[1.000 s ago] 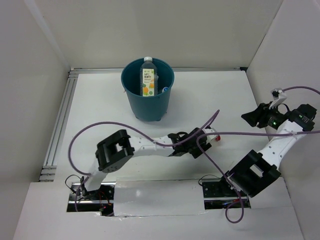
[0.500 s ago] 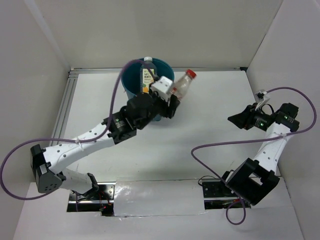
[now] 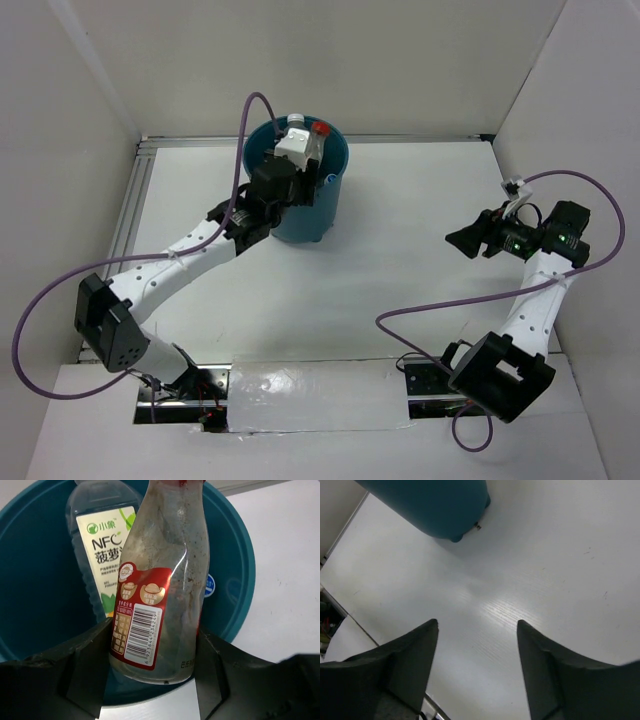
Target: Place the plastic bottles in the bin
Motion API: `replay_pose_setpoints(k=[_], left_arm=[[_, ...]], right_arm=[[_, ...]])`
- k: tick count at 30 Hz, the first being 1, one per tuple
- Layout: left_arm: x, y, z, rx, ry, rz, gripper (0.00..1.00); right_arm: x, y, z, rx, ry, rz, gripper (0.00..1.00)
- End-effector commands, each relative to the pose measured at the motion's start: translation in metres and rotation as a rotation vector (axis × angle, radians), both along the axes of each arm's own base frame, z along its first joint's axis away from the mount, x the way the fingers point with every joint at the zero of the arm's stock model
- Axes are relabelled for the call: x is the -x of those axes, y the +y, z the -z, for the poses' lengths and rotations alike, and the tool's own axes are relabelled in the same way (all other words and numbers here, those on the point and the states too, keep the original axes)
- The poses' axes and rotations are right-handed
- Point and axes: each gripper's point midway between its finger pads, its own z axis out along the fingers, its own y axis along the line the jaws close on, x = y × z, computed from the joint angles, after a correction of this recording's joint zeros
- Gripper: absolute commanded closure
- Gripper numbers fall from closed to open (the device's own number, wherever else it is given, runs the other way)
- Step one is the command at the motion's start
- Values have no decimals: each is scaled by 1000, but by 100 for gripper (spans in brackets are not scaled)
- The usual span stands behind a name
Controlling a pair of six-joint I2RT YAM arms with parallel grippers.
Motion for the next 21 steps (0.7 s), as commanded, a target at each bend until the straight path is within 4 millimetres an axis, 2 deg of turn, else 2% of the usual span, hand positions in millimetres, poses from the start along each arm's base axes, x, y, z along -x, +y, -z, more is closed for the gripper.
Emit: replay_pose_setpoints(k=[1,2,3,4,6,13,14,15,16,17,18,19,20,21], left_arm=[[-5,-6,-17,24,-26,-3,40],[-8,-6,-20,27,-32,-11,32],[-8,-6,-23,29,-34,-11,22],[-8,-6,-23,29,-34,-11,1],[-6,-4,-34,34,-54,-9,1],[15,15,-86,108,-150,-8,1],[27,18,-104,140,-182,12,1],[33,20,-114,158,-198,26,1],[40,21,-110,158,-193,48,1],[57,23,-124,191,-219,99,1],[67,24,-127,215,-223,128,1],[75,23,-112,204,-200,166,1],[86,20,-109,210,-195,220,1],[100,29,-99,231,-177,232,1]], right_arm=[[-3,-2,-4,44,-38,-2,26],[-3,-2,-4,44,-38,-2,16],[-3,-3,-3,50,-33,3,11],[-3,-3,-3,50,-33,3,7],[-3,-3,-3,50,-33,3,0],[-7,-11,1,89,-21,34,0],[-8,-12,5,95,-3,34,0],[-8,-13,6,101,1,39,0],[-8,-15,8,104,14,50,0],[-10,-20,9,109,33,84,0],[-12,-24,11,114,48,113,0],[-14,-29,9,122,55,148,0],[-19,-41,5,146,59,234,0],[-21,-47,3,162,57,274,0]])
